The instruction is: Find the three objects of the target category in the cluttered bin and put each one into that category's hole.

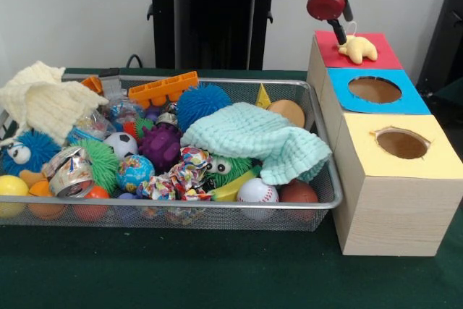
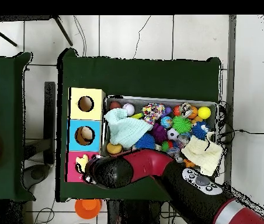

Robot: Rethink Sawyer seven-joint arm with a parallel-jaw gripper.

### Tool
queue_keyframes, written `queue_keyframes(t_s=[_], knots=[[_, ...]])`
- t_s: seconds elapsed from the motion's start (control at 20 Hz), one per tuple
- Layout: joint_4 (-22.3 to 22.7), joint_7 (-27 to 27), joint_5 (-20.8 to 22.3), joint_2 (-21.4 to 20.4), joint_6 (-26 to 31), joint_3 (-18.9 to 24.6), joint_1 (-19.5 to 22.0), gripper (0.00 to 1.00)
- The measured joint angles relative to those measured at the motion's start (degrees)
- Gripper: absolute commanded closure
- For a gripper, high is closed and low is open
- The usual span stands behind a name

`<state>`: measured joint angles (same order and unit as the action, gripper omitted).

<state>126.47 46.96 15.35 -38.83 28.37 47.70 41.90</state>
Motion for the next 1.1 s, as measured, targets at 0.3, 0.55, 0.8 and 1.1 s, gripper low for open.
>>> queue_keyframes(t_s=[0.3,0.55,0.8,1.1], knots=[[0.0,0.0,0.0,-0.1,0.0,0.1,1.3,0.0],[0.0,0.0,0.0,-0.1,-0.1,0.1,1.9,0.0],[0.0,0.0,0.0,-0.1,-0.8,0.3,2.0,0.0],[0.0,0.0,0.0,-0.1,-1.0,0.5,2.0,0.0]])
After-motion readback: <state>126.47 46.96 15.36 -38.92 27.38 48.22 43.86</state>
